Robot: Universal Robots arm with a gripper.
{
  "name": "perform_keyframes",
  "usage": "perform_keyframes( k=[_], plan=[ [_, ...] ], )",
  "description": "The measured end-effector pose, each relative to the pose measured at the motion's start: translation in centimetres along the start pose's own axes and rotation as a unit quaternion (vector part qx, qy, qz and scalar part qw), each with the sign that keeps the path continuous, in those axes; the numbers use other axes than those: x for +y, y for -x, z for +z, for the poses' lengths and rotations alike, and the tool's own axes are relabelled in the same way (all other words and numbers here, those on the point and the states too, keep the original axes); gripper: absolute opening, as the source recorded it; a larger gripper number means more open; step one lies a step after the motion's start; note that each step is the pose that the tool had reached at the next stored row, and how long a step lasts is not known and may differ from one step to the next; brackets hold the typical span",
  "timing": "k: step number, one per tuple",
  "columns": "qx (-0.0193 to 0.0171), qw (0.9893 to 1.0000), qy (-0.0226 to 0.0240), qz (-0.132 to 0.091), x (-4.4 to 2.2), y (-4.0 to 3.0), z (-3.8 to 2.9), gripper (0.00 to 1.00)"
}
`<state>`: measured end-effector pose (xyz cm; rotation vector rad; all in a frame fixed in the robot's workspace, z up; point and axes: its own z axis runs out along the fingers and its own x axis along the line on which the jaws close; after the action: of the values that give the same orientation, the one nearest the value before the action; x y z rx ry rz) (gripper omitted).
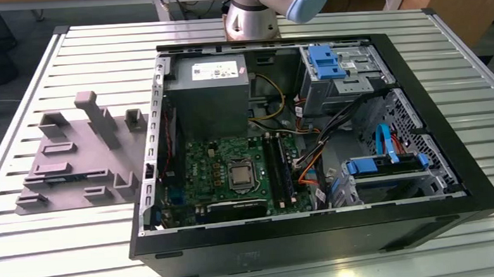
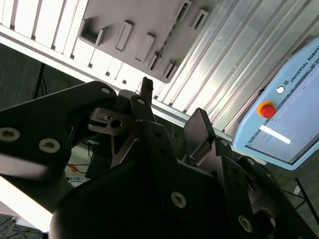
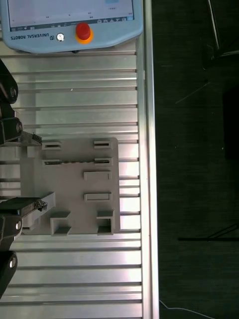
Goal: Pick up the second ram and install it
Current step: 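Pick up the second ram and move it above second insertion slot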
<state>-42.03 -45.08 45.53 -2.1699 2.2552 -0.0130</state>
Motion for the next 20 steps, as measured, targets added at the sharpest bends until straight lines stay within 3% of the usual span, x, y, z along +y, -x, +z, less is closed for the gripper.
perform_keyframes(
  k=[16, 17, 18, 20],
  plan=[
    [-0.0004, 1.0000, 0.0000, 0.000, 0.00, 0.00, 0.30, 0.53],
    [-0.0014, 1.0000, 0.0001, 0.000, 0.01, 0.00, 1.04, 0.53],
    [-0.0014, 1.0000, 0.0000, 0.000, 0.01, 0.00, 1.06, 0.99],
    [-0.0014, 1.0000, 0.0001, 0.000, 0.02, 0.00, 1.09, 0.99]
  ],
)
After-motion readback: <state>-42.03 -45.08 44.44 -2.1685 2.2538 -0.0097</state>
